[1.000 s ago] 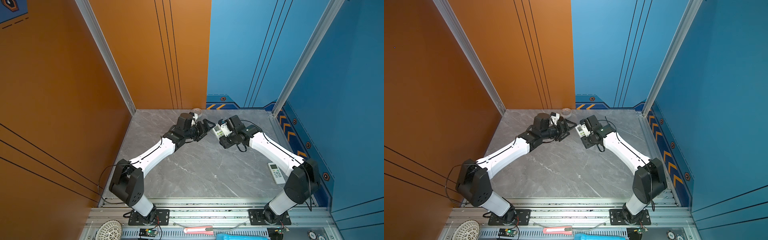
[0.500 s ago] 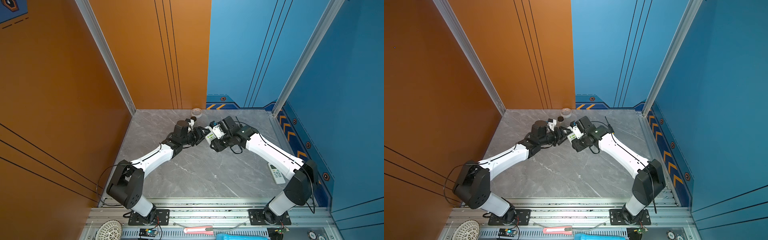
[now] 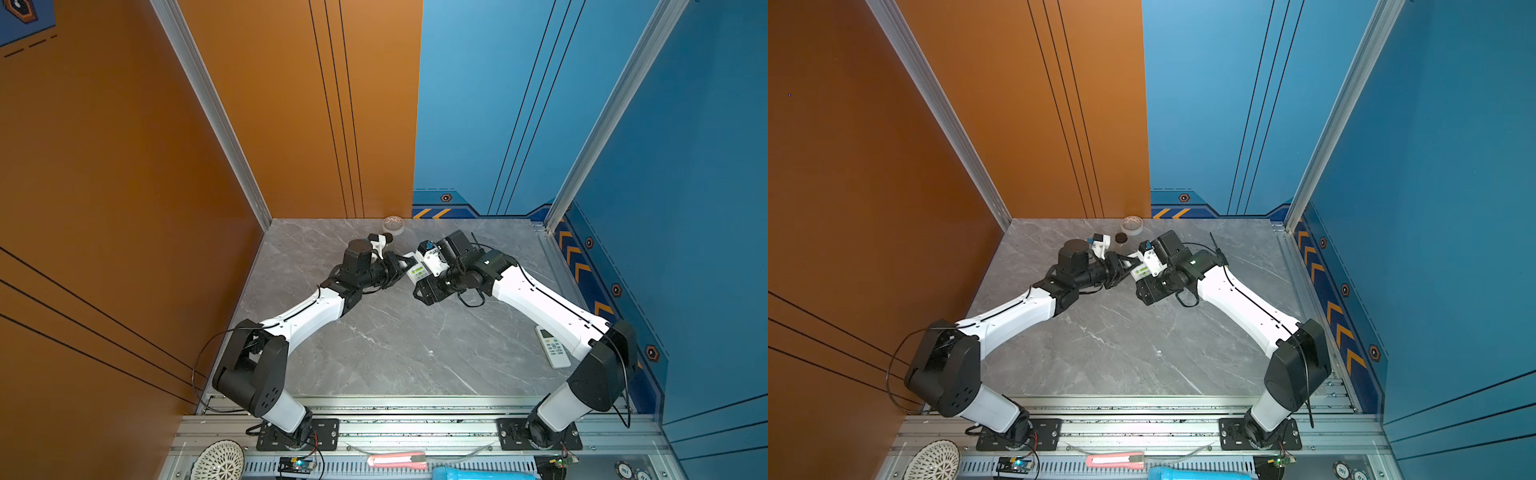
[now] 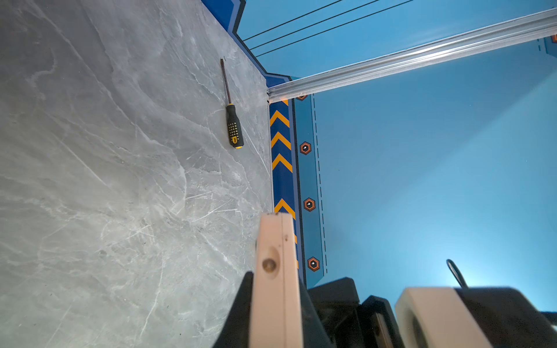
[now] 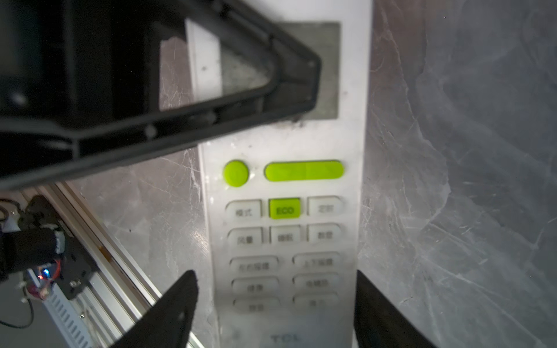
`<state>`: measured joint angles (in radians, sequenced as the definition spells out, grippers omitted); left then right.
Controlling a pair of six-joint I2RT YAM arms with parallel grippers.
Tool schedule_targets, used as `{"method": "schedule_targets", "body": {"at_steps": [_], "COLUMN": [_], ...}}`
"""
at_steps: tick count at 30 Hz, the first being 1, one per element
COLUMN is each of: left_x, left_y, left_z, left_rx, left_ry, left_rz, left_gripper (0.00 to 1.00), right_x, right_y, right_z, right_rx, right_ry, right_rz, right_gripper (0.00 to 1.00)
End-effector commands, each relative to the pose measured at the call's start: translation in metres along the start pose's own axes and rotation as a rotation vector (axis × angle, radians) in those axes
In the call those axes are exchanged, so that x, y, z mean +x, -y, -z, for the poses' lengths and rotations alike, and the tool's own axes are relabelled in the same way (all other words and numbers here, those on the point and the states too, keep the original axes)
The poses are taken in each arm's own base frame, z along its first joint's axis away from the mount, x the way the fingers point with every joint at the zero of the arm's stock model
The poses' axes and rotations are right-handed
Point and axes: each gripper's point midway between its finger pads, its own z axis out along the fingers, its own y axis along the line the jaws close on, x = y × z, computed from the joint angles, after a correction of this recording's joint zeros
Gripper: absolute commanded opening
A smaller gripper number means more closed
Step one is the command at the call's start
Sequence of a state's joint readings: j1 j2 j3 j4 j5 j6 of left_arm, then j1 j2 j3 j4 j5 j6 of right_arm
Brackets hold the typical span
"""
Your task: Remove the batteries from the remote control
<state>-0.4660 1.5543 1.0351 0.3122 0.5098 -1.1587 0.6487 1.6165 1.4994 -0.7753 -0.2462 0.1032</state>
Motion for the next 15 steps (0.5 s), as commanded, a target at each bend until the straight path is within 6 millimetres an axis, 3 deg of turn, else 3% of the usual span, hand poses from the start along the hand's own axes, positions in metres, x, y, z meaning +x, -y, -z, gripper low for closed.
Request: {"method": "schedule_targets", "body": {"at_steps": [1,3,9,15], "left_x": [-0.015,-0.015,-0.021,-0.019], "left_y": [0.032,0.025,0.052,0.078], "left_z": [0.012,0.018,0.040,0.053], "left_rx": [0.129,0.137,0.307,0.396], "left_ry": [0.025,0.024,0.008,0.037], "left_rz": [-0.103,-0.161,-0.319,-0.490], "left_gripper": [0.01,0.01,0.06,0.08], "right_x": [-0.008,-0.016,-0.045,-0.055], "right_y": [-0.014,-0.013,0.014,0.024], "right_z": [0.024,0.039,0.088,0.096], "right_rx": [-0.109,-0.184,-0.385,-0.517], "right_ry": [0.044,0.090,0.283,0.326], "right_rz": [-0.032,-0.085,-0.229,-0.242], "right_gripper": [0.89,0.90,0.95,0.91]}}
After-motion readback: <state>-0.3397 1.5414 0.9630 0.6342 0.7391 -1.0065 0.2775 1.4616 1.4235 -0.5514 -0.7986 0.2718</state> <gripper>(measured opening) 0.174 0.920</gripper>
